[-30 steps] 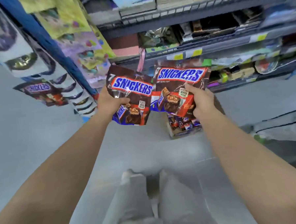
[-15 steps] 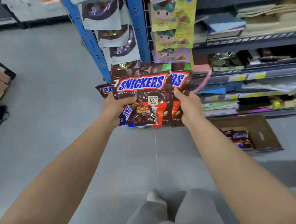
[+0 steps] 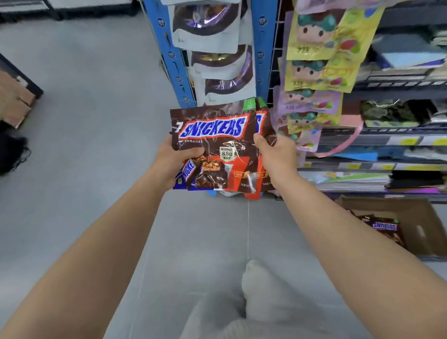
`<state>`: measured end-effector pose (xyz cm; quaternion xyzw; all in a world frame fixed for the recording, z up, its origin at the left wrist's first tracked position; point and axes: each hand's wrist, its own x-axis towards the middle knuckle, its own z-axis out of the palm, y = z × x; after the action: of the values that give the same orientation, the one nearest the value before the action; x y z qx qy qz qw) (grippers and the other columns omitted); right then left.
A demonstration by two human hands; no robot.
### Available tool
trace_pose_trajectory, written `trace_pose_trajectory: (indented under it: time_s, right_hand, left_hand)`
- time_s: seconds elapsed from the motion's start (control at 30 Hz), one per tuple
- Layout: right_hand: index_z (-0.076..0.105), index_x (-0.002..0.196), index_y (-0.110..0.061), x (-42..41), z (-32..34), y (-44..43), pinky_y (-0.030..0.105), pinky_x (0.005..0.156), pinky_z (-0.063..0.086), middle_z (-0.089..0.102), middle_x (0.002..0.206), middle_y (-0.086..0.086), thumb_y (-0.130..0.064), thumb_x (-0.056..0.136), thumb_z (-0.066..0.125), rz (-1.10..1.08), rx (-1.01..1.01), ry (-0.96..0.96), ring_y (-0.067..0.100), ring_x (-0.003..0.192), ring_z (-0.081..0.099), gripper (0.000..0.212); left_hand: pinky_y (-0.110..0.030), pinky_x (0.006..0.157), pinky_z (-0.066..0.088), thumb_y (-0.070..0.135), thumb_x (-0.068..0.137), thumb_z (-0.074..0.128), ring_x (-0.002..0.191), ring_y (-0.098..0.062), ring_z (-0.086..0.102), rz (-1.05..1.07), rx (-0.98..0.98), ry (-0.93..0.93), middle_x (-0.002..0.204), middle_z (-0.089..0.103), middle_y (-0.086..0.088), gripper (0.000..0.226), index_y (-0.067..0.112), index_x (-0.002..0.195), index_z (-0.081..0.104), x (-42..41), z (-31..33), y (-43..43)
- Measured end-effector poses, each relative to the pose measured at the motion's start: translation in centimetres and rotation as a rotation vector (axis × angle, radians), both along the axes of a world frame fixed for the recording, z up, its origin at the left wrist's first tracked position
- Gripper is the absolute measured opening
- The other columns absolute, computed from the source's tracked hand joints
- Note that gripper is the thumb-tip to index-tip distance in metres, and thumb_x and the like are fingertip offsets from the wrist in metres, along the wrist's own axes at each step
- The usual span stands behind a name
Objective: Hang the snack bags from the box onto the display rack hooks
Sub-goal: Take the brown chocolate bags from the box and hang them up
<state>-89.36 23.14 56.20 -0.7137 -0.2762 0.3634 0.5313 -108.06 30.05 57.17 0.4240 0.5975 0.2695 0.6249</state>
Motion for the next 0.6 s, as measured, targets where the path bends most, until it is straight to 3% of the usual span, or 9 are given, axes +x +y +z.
trace_pose_trajectory:
  time_s: [0.07, 0.17, 0.27, 0.3, 0.4, 0.47, 0.53, 0.6]
  right_hand:
    - [0.056, 0.067, -0.021, -0.5, -0.3, 1.6, 0.031, 0.069, 0.053, 0.065, 0.074, -0.002, -0.023, 0.090, 0.060, 0.022, -0.025, 0.028, 0.017, 0.073, 0.065, 0.023]
    - [0.058, 0.074, -0.023, -1.5, -0.4, 3.5, 0.026, 0.065, 0.054, 0.066, 0.079, -0.002, -0.023, 0.091, 0.059, 0.078, -0.055, 0.112, 0.011, 0.070, 0.064, 0.017]
    - [0.064, 0.084, -0.021, -3.4, -1.6, 5.5, 0.026, 0.071, 0.053, 0.067, 0.088, 0.000, -0.022, 0.091, 0.059, 0.182, -0.095, 0.017, 0.014, 0.077, 0.065, 0.008]
    - [0.065, 0.092, -0.017, -4.1, -1.8, 6.0, 0.022, 0.069, 0.052, 0.066, 0.086, -0.002, -0.022, 0.091, 0.059, 0.207, -0.107, -0.024, 0.012, 0.076, 0.063, 0.008]
    - [0.066, 0.100, -0.011, -6.1, -3.0, 7.1, 0.020, 0.070, 0.051, 0.064, 0.085, -0.004, -0.020, 0.090, 0.060, 0.212, -0.167, -0.087, 0.013, 0.078, 0.064, 0.015]
    - [0.067, 0.104, -0.009, -7.7, -3.6, 7.3, 0.023, 0.073, 0.051, 0.065, 0.091, -0.002, -0.018, 0.090, 0.060, 0.199, -0.190, -0.054, 0.015, 0.086, 0.064, 0.018]
    - [0.066, 0.106, -0.010, -8.8, -4.2, 7.6, 0.015, 0.065, 0.047, 0.064, 0.093, -0.002, -0.018, 0.090, 0.059, 0.198, -0.229, -0.055, 0.012, 0.084, 0.062, 0.019]
    - [0.066, 0.102, -0.013, -9.8, -4.6, 8.0, 0.013, 0.059, 0.043, 0.064, 0.092, -0.003, -0.021, 0.091, 0.059, 0.176, -0.267, -0.058, 0.009, 0.079, 0.061, 0.015]
  left_hand:
    - [-0.038, 0.071, 0.059, 0.017, 0.075, 0.077, 0.087, -0.023, 0.071, 0.027, -0.016, -0.005, 0.111, 0.068, -0.006, 0.057, 0.017, 0.123, 0.047, -0.8, -0.7, 1.3]
    - [-0.040, 0.084, 0.055, 0.030, 0.080, 0.073, 0.086, -0.016, 0.066, 0.092, 0.029, 0.118, 0.115, 0.060, -0.004, 0.079, 0.019, 0.141, 0.025, -2.0, -1.7, 3.4]
    - [-0.022, 0.068, 0.055, 0.030, 0.089, 0.063, 0.081, -0.009, 0.062, 0.024, 0.073, 0.188, 0.118, 0.058, -0.008, 0.072, 0.019, 0.144, 0.018, -3.7, -3.3, 5.9]
    - [-0.019, 0.070, 0.054, 0.029, 0.090, 0.061, 0.091, -0.013, 0.063, -0.026, 0.089, 0.231, 0.125, 0.056, -0.009, 0.070, 0.019, 0.144, 0.018, -4.3, -4.0, 6.7]
    - [-0.035, 0.094, 0.046, 0.032, 0.090, 0.060, 0.123, -0.024, 0.050, -0.184, 0.084, 0.416, 0.145, 0.040, -0.011, 0.078, 0.014, 0.148, 0.011, -6.0, -5.4, 9.2]
    - [-0.036, 0.091, 0.047, 0.032, 0.092, 0.057, 0.121, -0.023, 0.051, -0.291, 0.088, 0.478, 0.145, 0.039, -0.012, 0.071, 0.013, 0.147, 0.016, -7.0, -6.0, 10.4]
    - [-0.032, 0.085, 0.050, 0.030, 0.093, 0.055, 0.108, -0.019, 0.057, -0.416, 0.170, 0.535, 0.135, 0.051, -0.010, 0.053, 0.012, 0.139, 0.036, -7.7, -6.2, 11.4]
    - [-0.037, 0.091, 0.049, 0.034, 0.091, 0.058, 0.103, -0.021, 0.060, -0.544, 0.323, 0.696, 0.120, 0.062, -0.009, 0.040, 0.011, 0.123, 0.053, -8.3, -6.6, 12.5]
